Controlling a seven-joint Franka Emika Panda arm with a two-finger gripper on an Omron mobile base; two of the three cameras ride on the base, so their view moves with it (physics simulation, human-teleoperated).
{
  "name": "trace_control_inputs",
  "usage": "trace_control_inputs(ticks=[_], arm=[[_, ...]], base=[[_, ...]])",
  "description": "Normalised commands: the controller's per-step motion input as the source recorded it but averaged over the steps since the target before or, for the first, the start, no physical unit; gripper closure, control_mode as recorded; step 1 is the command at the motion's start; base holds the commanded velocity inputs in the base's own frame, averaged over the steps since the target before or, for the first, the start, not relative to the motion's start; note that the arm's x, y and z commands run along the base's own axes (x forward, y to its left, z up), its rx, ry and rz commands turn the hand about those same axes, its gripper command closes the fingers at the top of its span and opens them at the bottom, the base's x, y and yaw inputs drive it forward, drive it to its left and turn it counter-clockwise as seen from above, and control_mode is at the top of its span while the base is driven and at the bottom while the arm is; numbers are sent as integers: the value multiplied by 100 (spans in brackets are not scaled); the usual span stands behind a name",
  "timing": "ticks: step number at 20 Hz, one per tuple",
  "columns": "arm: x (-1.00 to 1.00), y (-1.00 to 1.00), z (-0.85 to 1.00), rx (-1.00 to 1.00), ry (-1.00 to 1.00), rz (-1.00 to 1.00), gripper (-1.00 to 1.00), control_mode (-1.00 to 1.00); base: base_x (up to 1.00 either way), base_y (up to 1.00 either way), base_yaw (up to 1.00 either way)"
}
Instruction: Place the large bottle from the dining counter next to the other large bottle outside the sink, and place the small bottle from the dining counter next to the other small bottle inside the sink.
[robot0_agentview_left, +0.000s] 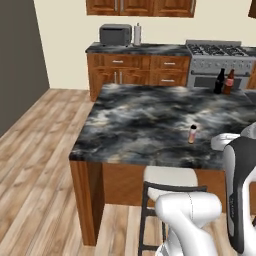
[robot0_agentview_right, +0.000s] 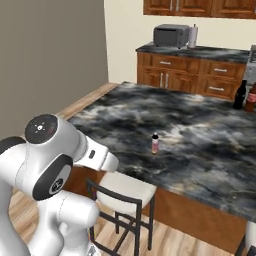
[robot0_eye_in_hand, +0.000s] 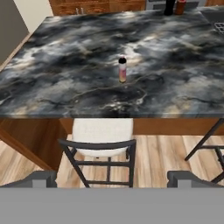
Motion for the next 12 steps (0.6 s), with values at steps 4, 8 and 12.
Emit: trace_control_inputs(ticks=[4,8,12], arm=[[0,0,0,0,0,0,-100,100],[0,0,0,0,0,0,-100,100],[0,0,0,0,0,0,-100,100]], base=[[44,-52,6],[-38,-59,12],[-33,-50,-1]])
